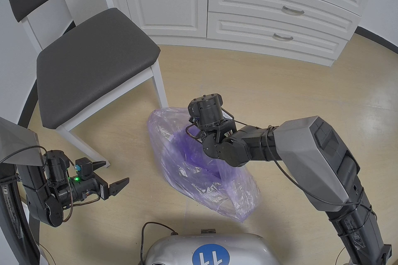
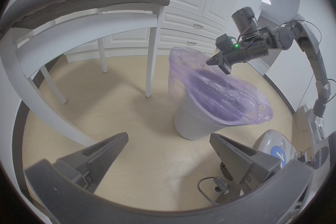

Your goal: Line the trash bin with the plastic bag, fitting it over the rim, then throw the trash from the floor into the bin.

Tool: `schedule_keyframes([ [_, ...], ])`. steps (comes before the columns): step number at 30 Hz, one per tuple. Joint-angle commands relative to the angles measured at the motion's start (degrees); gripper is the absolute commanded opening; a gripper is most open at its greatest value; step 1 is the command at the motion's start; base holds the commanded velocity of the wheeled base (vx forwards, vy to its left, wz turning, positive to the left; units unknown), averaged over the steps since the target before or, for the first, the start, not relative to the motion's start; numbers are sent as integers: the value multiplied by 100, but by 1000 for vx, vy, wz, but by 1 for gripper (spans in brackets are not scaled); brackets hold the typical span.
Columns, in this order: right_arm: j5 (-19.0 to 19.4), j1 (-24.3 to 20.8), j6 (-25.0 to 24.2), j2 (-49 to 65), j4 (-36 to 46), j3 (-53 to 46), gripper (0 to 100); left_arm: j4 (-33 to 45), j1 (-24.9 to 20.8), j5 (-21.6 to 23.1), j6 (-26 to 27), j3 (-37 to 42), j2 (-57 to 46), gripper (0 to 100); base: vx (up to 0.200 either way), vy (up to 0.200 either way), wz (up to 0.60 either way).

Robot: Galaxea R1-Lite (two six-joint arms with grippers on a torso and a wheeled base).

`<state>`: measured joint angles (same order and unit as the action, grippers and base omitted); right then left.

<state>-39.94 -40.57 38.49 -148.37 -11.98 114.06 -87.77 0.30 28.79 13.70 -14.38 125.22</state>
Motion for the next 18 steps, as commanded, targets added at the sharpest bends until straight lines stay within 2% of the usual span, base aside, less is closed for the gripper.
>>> schedule_keyframes([
  [1, -5, 93, 45, -139, -76, 54, 0, -3, -4, 3, 1, -3, -7, 100, 0, 0, 0],
  [7, -5, 155, 186, -95, -489, 54, 0, -3, -22, 3, 1, 15, -7, 100, 0, 0, 0],
  [13, -5, 146, 212, 45, -498, 54, 0, -3, -22, 3, 1, 23, -7, 100, 0, 0, 0],
  [18, -14, 287, 476, 124, -516, 54, 0, -3, -22, 3, 1, 32, -15, 100, 0, 0, 0],
])
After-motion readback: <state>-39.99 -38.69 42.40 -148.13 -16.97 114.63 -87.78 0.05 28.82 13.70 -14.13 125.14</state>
